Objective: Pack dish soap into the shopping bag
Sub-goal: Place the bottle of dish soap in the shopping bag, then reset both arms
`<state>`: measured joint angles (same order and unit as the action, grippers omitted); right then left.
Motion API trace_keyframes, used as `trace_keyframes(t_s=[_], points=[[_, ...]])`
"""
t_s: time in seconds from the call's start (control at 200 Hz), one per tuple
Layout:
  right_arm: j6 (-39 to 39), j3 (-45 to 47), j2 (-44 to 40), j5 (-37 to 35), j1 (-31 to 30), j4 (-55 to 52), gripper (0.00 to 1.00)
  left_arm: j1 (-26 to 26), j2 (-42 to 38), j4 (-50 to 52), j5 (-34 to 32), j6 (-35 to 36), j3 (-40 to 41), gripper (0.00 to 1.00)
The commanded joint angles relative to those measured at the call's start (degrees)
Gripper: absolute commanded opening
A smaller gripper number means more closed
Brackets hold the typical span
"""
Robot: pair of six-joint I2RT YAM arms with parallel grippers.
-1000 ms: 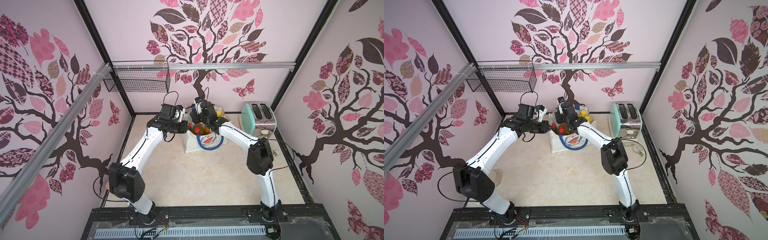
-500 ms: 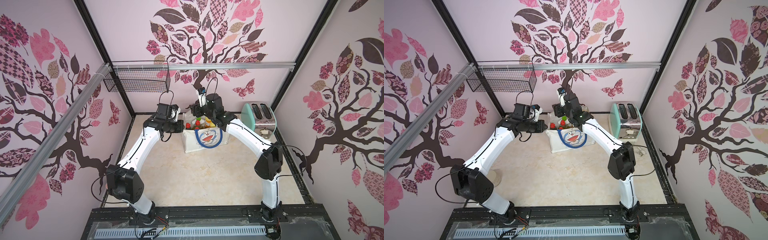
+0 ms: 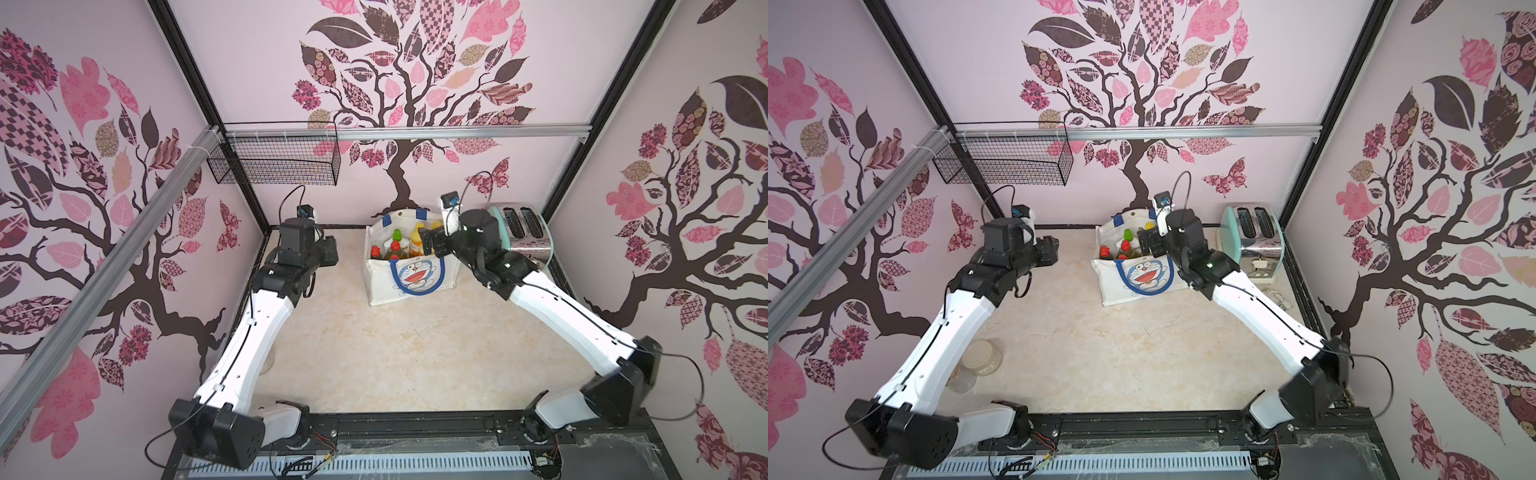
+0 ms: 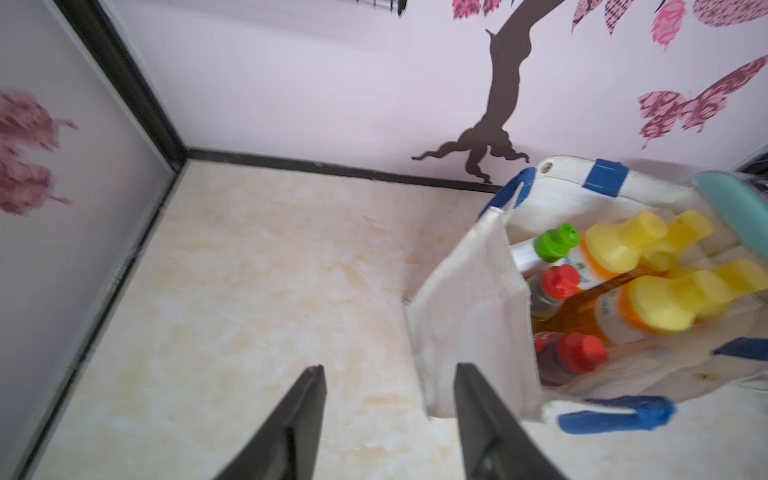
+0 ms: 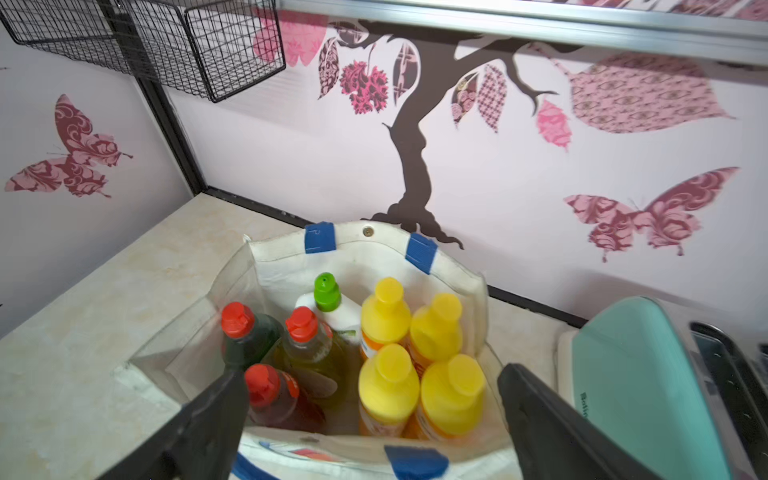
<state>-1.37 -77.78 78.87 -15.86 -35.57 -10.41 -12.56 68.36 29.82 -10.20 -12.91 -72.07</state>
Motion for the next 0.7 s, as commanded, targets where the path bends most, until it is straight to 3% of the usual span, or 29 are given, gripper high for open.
trace_keyframes(t_s=[0.0, 0.08, 0.245, 0.325, 0.415, 0.475, 0.58, 0.695], points=[[2.3, 11.1, -8.3, -5.4, 3.3, 2.0, 0.99, 0.8, -5.8, -15.5, -16.6, 4.0, 11.8, 0.80], [4.4, 19.9, -14.4, -5.8, 6.6, 4.1, 0.99, 2.0, -8.3, -21.6, -22.6, 3.8, 19.6, 0.91], [5.6, 36.3, -22.0, -15.3, 11.1, 14.0, 1.00, 5.4, -6.0, -32.2, -20.0, 2.1, 30.0, 0.98], [7.5, 43.8, -22.9, -14.4, 15.4, 20.8, 1.00, 6.7, -0.3, -31.9, -20.4, 2.3, 30.4, 0.98], [11.2, 49.8, -21.2, -10.8, 22.8, 26.8, 0.99, 8.7, 8.4, -30.9, -24.4, 2.1, 28.7, 0.98], [13.2, 52.9, -18.4, -8.0, 26.7, 31.6, 0.99, 10.8, 13.3, -29.8, -23.4, 1.1, 27.0, 0.98], [12.4, 56.2, -12.4, -7.8, 27.6, 40.1, 0.99, 12.9, 20.0, -30.5, -21.6, 0.7, 26.1, 0.97], [6.8, 59.5, -6.3, -10.4, 27.5, 53.8, 1.00, 12.8, 20.6, -46.0, -18.7, 1.6, 33.2, 0.98]])
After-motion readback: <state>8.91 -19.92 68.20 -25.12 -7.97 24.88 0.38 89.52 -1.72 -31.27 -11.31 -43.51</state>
